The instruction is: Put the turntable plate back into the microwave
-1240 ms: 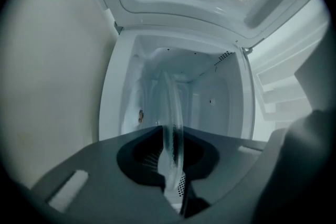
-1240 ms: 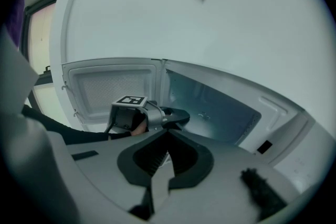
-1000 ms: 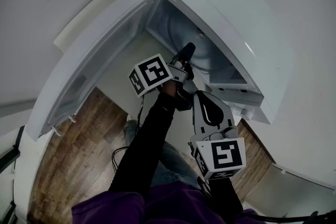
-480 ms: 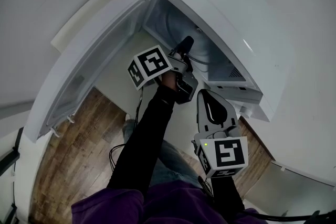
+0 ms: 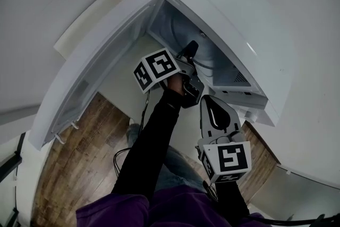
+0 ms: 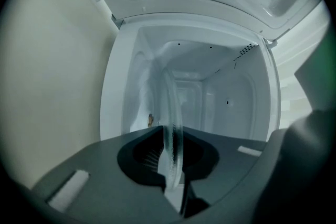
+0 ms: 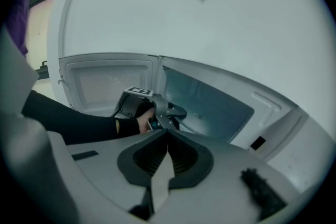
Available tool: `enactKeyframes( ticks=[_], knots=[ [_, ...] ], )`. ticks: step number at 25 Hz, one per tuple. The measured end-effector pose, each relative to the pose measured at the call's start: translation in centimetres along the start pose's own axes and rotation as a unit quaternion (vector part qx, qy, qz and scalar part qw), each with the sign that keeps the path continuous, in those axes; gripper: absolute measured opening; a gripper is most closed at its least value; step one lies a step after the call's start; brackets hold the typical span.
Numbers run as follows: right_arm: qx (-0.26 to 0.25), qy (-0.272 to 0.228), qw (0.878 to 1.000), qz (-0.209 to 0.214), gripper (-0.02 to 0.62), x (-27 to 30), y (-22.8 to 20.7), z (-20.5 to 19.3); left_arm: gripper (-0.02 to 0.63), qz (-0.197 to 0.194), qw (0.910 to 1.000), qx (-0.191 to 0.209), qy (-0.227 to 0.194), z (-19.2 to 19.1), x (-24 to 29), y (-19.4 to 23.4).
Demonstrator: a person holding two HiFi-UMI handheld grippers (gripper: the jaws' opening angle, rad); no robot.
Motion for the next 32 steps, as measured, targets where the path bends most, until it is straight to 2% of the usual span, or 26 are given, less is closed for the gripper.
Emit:
enactKeyframes(
  ticks=[5,16,20,28,32],
  knots=[
    [0.007,0.003,1.000,-0.008,0.011,-0.1,-0.4,-0.2,0.035,0.016,0.9999,0.002,0.002,-0.1,-0.1,0.1],
    [0.000,-0.004,1.000,-0.014,0.011,-0.2,-0.8,-0.2,0.038,0.099,0.9945,0.032,0.011,0.1,-0.3,0.6],
    [0.001,0.001,1.000,-0.019,0.011,-0.3,-1.0,-0.5,0.041,0.116,0.9923,0.043,0.011,0.2,-0.4,0.7],
    [0.002,0.002,1.000,-0.028,0.011,-0.4,-1.8,-0.6,0.054,0.171,0.9824,0.073,0.014,0.3,-0.4,0.6],
    [0.004,0.004,0.999,-0.037,0.011,-0.7,-2.5,-0.7,0.060,0.202,0.9731,0.111,0.009,0.4,-0.2,0.3]
  ],
)
Point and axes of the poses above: the fingertips, and each gripper's own axes: x forward along the fingers, y to its left, z out of its top, the point moved 4 cm from there along -x, backward along the fingers, and after that the axes turned 11 degrees about x, right-handed, at the moved point
